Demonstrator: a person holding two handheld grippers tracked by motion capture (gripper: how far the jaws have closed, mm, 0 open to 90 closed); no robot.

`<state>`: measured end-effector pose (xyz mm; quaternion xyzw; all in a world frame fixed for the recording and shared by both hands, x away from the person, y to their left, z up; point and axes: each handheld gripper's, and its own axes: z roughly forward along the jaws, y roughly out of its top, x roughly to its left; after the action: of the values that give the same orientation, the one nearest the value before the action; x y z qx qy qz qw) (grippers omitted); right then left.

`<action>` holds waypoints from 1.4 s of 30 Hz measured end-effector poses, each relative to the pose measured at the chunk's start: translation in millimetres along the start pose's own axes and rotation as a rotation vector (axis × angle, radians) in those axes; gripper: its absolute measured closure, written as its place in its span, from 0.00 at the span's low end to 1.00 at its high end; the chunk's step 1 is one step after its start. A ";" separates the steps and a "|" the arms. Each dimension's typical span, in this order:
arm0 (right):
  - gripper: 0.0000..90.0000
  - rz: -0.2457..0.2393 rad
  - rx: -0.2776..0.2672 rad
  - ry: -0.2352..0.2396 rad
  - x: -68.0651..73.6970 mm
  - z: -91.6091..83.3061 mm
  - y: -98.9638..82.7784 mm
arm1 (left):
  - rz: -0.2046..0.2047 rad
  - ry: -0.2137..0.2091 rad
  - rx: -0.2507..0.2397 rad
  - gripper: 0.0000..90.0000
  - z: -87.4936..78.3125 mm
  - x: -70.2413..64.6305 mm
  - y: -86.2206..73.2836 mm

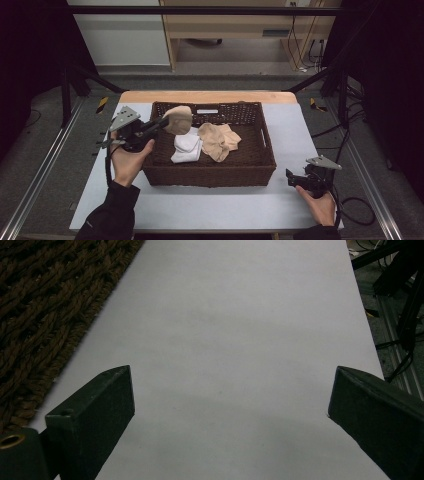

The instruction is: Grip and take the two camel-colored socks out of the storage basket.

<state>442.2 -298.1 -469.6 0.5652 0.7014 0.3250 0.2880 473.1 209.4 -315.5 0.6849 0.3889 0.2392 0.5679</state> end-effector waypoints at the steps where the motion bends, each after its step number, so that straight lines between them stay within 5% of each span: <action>1: 0.05 -0.001 0.001 0.000 0.1 0.1 0.0 | -0.004 0.005 -0.008 0.96 -4.0 2.6 -0.3; 15: 0.06 -0.003 0.008 -0.006 0.2 0.6 -0.9 | -0.059 0.114 -0.076 0.96 -64.3 47.6 -10.4; 24: 0.06 -0.003 0.004 -0.009 0.1 0.4 -1.1 | -0.096 0.179 -0.080 0.96 -84.8 69.8 -26.3; 33: 0.06 -0.003 -0.005 -0.003 0.4 -0.8 -1.0 | -0.112 0.261 -0.011 0.96 -84.0 85.7 -49.0; 42: 0.06 -0.010 -0.003 -0.004 1.0 -0.6 -1.2 | -0.148 0.305 0.157 0.96 -65.3 100.9 -91.4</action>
<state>440.8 -297.4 -470.2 0.5618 0.7032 0.3236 0.2918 457.8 334.0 -399.4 0.6524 0.5372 0.2669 0.4632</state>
